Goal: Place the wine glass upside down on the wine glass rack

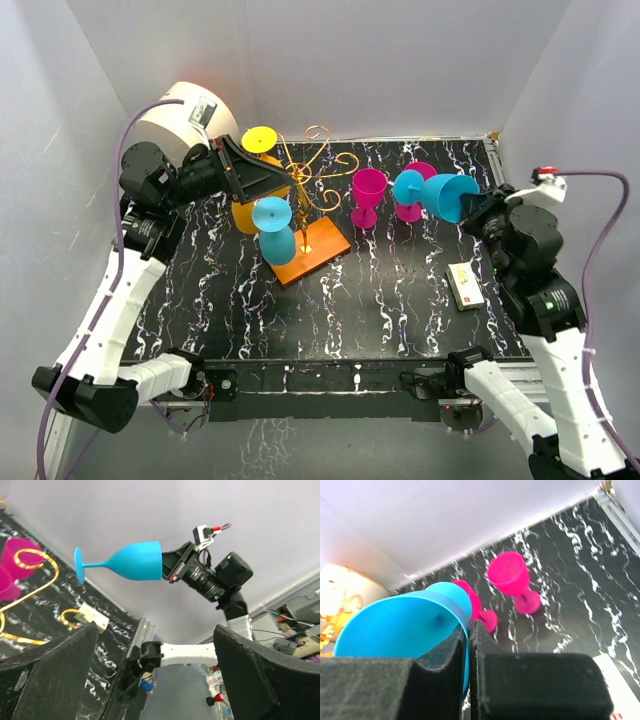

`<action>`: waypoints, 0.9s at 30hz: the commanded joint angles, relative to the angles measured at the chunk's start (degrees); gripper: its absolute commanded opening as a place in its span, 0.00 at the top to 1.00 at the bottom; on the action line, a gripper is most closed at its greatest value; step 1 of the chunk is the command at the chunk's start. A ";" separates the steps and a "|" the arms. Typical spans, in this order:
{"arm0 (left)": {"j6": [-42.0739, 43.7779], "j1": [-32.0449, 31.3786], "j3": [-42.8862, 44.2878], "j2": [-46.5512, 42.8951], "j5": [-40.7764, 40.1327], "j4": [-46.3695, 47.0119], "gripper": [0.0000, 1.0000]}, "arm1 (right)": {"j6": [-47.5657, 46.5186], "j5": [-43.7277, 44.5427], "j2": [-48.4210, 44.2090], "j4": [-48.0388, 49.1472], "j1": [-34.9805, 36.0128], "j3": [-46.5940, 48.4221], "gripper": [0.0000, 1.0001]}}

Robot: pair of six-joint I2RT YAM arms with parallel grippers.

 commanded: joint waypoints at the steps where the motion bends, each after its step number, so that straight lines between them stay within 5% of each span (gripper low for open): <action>1: -18.65 -0.11 -0.74 0.62 4.58 26.60 0.03 | 2.07 -2.67 -3.09 10.36 -0.19 1.98 1.00; 4: -32.97 -0.47 -1.68 4.69 4.00 45.98 0.02 | 3.37 -4.34 -4.63 14.82 -0.18 1.84 1.00; 8: -37.95 -1.83 0.06 7.60 0.82 52.99 0.01 | 4.03 -11.74 -5.06 22.80 -0.20 0.72 1.00; 17: -32.76 -9.59 1.87 10.11 -9.31 44.81 0.05 | 10.36 -22.30 -2.59 35.69 -0.16 -0.46 1.00; 27: -29.97 -22.23 0.11 11.75 -31.97 32.91 0.18 | 15.00 -25.11 1.19 49.19 -0.11 -2.72 1.00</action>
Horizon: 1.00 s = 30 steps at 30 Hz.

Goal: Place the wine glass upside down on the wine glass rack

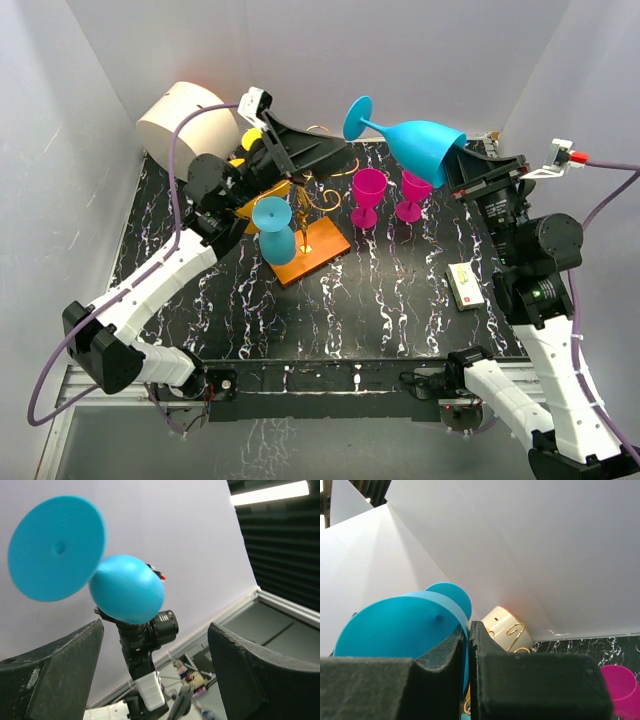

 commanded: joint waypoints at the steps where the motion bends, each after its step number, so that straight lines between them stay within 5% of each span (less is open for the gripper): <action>1: 3.65 -4.50 0.92 -0.66 -14.10 -5.49 0.19 | 2.39 -2.41 1.40 9.70 -0.07 0.11 1.00; 12: 12.60 -10.62 8.61 3.98 -30.31 -11.84 0.38 | 4.05 -6.95 1.19 11.76 -0.11 -1.14 1.00; 18: 14.33 -10.72 10.78 5.44 -32.90 -9.54 0.53 | 4.52 -12.10 0.63 14.09 -0.12 -2.28 1.00; 30: 15.95 -10.82 10.63 4.94 -33.80 -4.47 0.60 | 5.23 -21.41 0.71 16.43 -0.08 -5.00 1.00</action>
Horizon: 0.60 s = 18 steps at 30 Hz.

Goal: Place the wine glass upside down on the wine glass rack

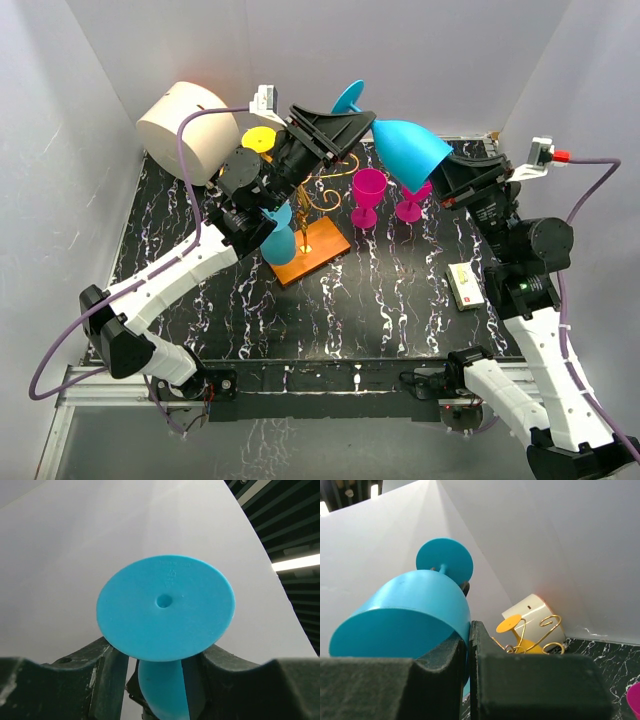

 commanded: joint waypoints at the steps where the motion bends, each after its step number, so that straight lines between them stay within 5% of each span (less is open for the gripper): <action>1: 1.71 0.11 1.81 -1.32 -2.65 5.79 0.61 | 1.19 -9.69 -0.49 3.45 0.33 -0.47 1.00; 5: 0.81 0.09 1.35 -1.44 -2.69 8.21 0.68 | 1.02 -10.84 -0.45 3.28 0.33 -1.06 1.00; 13: 2.52 0.13 0.48 -2.05 -2.08 10.93 1.00 | 1.13 -12.10 -0.34 2.39 0.37 -1.84 1.00; 18: 4.90 0.11 0.30 -2.52 -0.76 12.45 1.00 | 1.01 -10.16 -1.15 0.41 0.37 -1.84 1.00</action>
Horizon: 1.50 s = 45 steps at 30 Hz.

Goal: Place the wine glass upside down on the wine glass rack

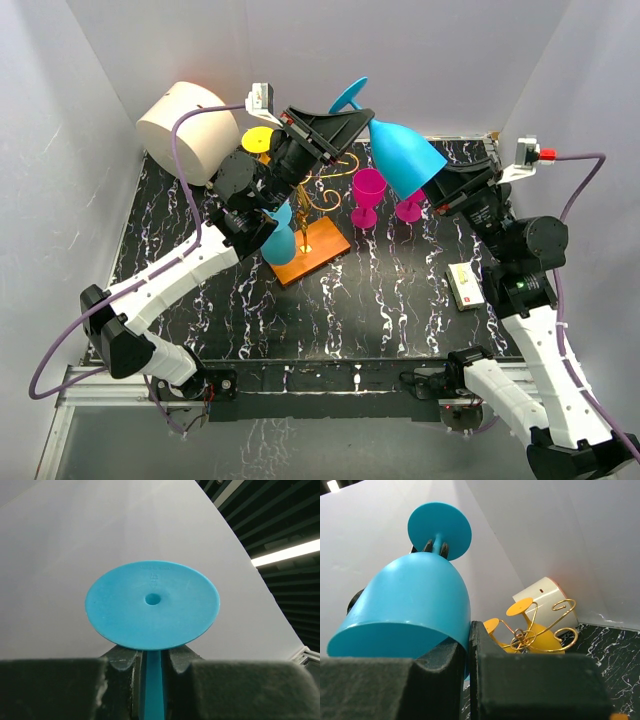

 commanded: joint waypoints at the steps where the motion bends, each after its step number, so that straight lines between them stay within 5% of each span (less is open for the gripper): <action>1: 4.05 0.50 0.55 -2.71 -0.81 6.27 1.00 | -0.07 -2.40 -1.64 -1.03 0.36 -0.03 1.00; 6: 8.39 0.48 -1.32 -4.17 0.39 8.79 1.00 | -3.29 1.40 -2.68 -10.06 0.35 1.99 0.62; 9: 13.32 0.46 -4.09 -8.47 1.40 10.64 1.00 | -6.41 1.09 -3.90 -15.73 0.37 2.19 0.50; 19: 34.17 0.46 -7.48 -18.01 7.12 -1.98 1.00 | -15.41 -6.66 -6.76 -27.39 0.36 5.70 0.37; 28: 50.12 0.50 -9.94 -24.43 16.85 -22.97 1.00 | -7.72 -11.59 0.39 -25.62 0.36 10.97 0.29; 36: 57.21 0.47 -13.33 -25.89 28.42 -25.46 1.00 | 5.92 -21.56 1.71 -11.91 0.36 9.63 0.27; 45: 65.13 0.50 -13.34 -22.61 31.08 -23.38 1.00 | 10.11 -17.74 2.80 -23.85 0.37 16.76 0.28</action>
